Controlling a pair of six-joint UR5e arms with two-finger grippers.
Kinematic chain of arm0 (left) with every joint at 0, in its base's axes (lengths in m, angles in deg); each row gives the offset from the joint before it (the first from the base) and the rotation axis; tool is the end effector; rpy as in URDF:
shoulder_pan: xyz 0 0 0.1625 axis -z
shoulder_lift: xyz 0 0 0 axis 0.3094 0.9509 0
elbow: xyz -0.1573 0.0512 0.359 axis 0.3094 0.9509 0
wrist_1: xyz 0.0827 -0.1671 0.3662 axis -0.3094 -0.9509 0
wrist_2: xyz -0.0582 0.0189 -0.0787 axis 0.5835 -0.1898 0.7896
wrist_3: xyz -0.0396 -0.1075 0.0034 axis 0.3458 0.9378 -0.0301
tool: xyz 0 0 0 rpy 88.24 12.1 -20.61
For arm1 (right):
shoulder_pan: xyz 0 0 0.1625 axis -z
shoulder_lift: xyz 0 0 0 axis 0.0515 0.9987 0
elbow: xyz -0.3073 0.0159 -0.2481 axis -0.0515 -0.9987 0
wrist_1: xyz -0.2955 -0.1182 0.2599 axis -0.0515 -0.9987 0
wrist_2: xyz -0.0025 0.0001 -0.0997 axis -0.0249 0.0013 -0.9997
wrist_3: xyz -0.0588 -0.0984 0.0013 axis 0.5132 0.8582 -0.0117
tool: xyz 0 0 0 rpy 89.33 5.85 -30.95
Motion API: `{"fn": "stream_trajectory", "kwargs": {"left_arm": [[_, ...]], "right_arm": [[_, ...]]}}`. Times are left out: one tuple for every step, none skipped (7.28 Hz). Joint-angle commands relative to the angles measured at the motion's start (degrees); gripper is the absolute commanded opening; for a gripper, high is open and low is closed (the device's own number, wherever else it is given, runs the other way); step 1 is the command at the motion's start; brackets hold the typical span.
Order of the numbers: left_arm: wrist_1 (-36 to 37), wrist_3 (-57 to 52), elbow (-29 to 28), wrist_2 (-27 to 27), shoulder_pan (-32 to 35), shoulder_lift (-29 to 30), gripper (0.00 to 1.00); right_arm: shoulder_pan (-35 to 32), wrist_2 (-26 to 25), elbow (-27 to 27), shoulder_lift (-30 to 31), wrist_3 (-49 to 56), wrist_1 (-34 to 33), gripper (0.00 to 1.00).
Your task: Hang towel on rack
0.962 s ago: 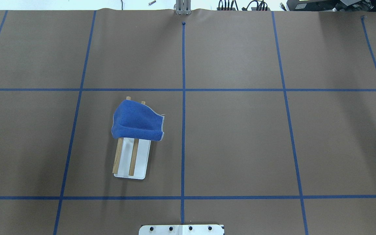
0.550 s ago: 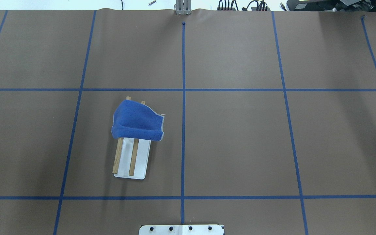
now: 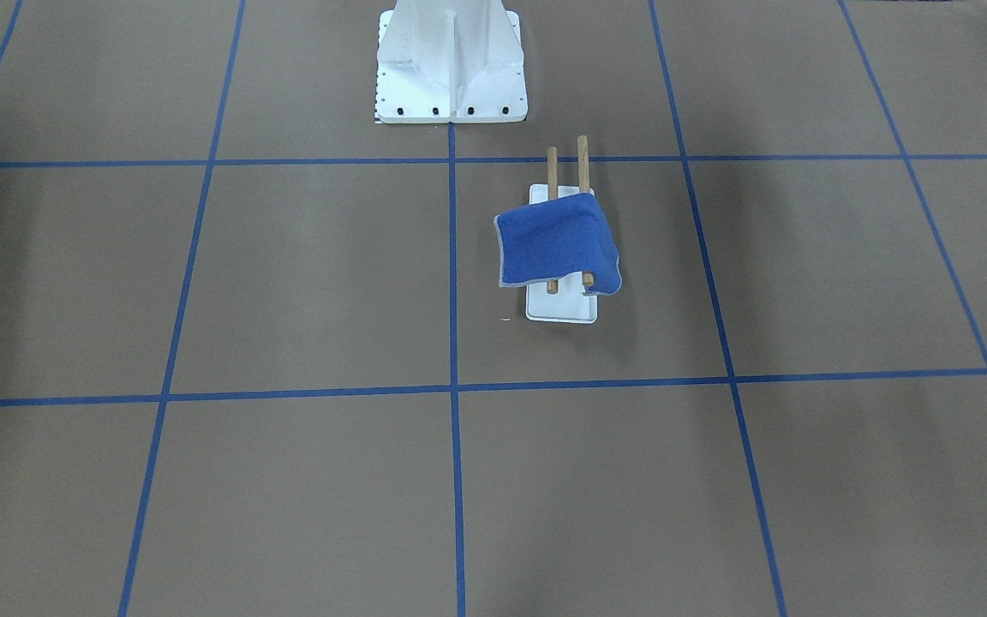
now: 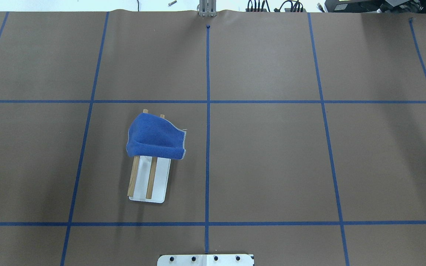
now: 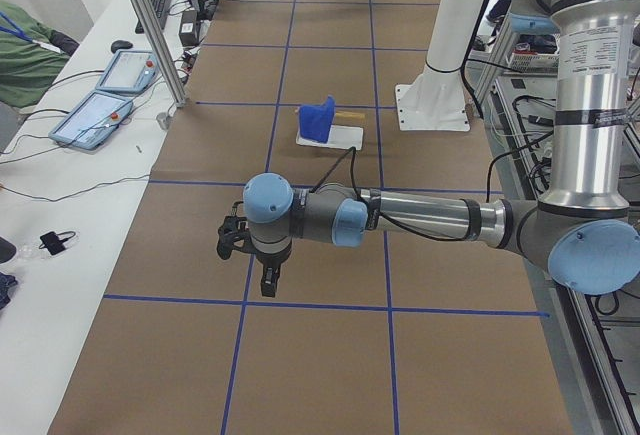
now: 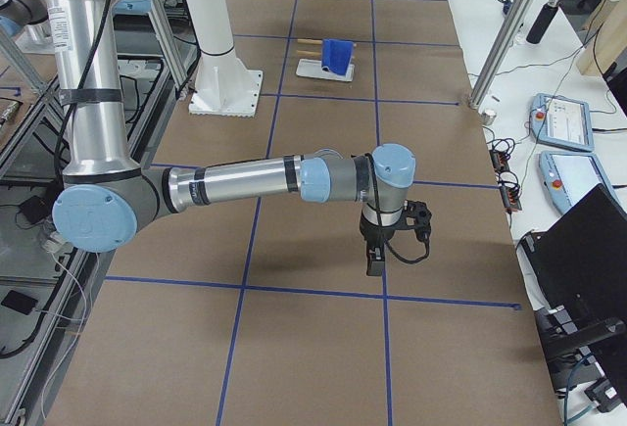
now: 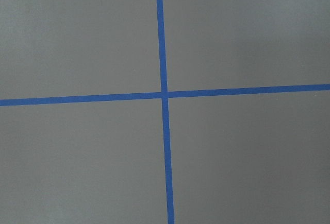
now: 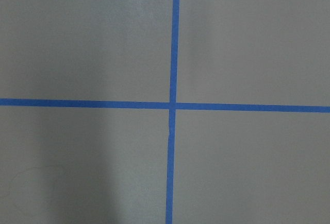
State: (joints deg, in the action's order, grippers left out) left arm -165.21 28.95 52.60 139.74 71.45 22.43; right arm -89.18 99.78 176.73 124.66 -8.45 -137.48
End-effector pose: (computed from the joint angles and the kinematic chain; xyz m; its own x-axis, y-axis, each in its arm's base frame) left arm -0.0451 -0.4817 0.5895 0.6813 0.0529 -0.7301 0.0296 0.9946 0.0997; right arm 0.0290 -0.5194 0.5736 0.7898 -0.0184 0.6132 0.0125 0.9998 0.0139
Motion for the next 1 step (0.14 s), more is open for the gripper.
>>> {"fn": "stream_trajectory", "kwargs": {"left_arm": [[-0.05, -0.07, 0.02, 0.0, 0.0, -0.07, 0.98]], "right_arm": [[0.01, 0.0, -0.09, 0.0, 0.0, 0.0, 1.0]]}}
